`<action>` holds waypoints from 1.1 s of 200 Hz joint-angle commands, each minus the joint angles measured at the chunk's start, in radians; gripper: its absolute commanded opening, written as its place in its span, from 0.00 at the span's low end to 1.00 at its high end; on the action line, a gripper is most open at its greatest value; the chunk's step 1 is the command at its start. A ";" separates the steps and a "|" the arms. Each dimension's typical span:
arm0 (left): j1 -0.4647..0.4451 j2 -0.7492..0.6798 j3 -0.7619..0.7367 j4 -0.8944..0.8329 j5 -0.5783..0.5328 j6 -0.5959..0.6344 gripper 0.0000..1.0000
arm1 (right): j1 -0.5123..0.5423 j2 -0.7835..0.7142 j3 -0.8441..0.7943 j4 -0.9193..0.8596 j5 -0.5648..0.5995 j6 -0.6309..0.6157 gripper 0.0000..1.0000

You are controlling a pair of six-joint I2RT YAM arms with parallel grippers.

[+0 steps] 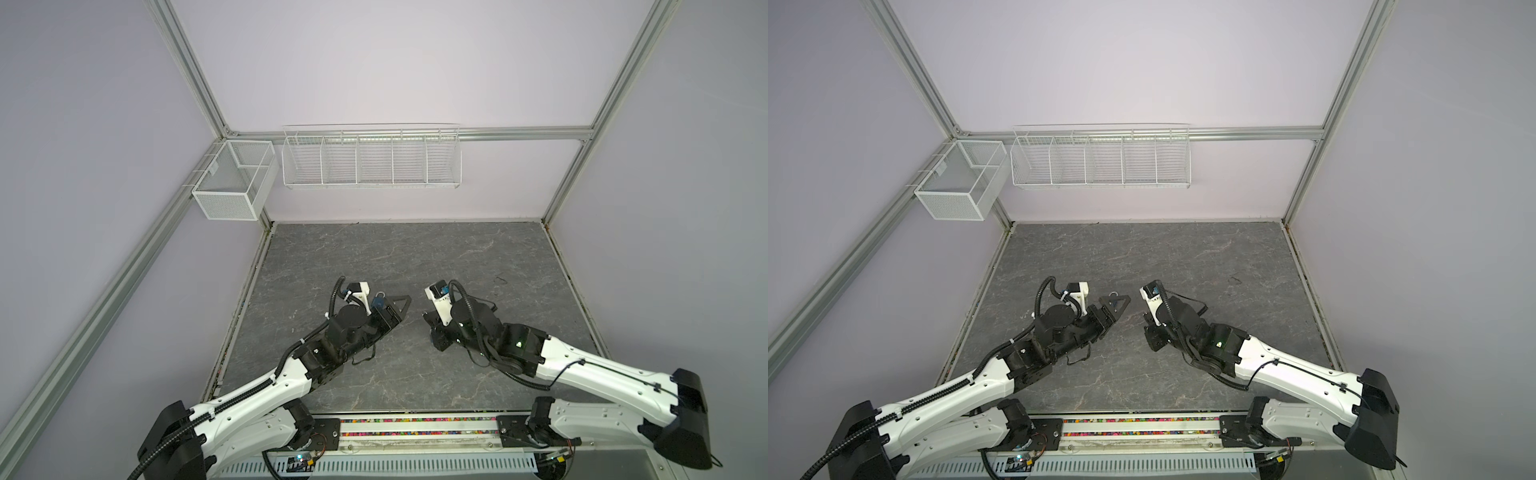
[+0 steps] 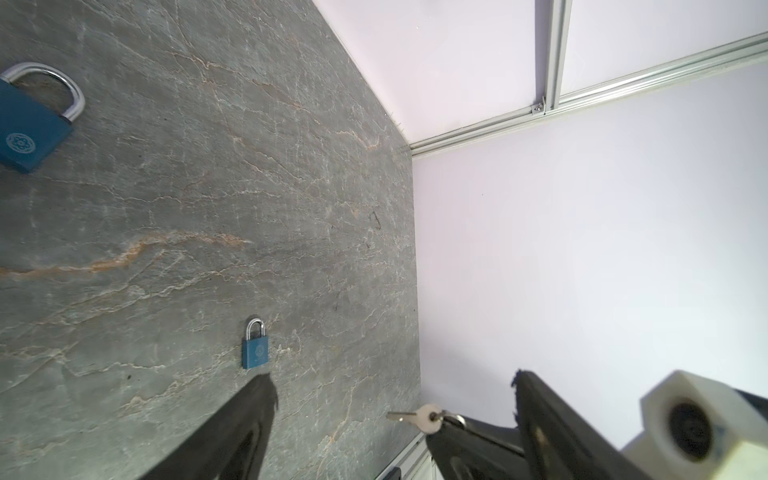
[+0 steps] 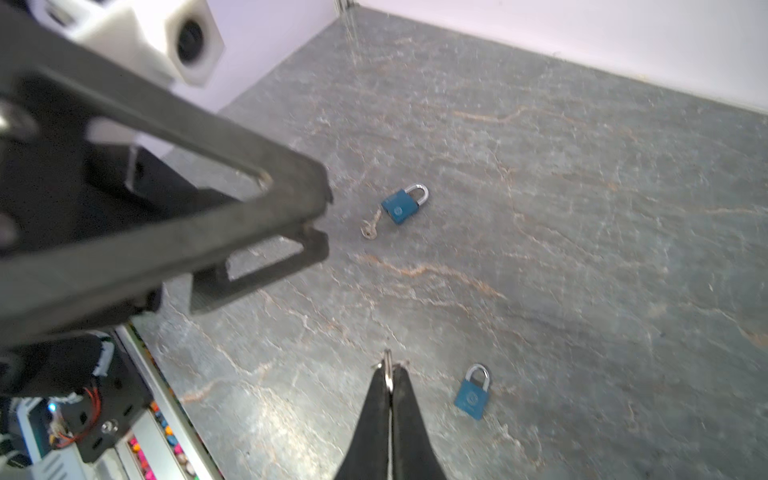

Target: Unlock with the key

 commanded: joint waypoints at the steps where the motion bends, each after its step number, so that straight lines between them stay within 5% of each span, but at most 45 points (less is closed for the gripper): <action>1: -0.005 -0.030 0.001 0.037 -0.059 -0.167 0.85 | 0.003 0.032 0.027 0.143 -0.055 -0.007 0.06; 119: -0.004 -0.028 -0.028 0.135 -0.124 -0.294 0.80 | 0.011 0.221 0.091 0.379 -0.188 -0.007 0.06; 220: -0.006 -0.090 -0.033 0.070 -0.180 -0.264 0.64 | 0.011 0.166 0.046 0.356 -0.174 -0.021 0.06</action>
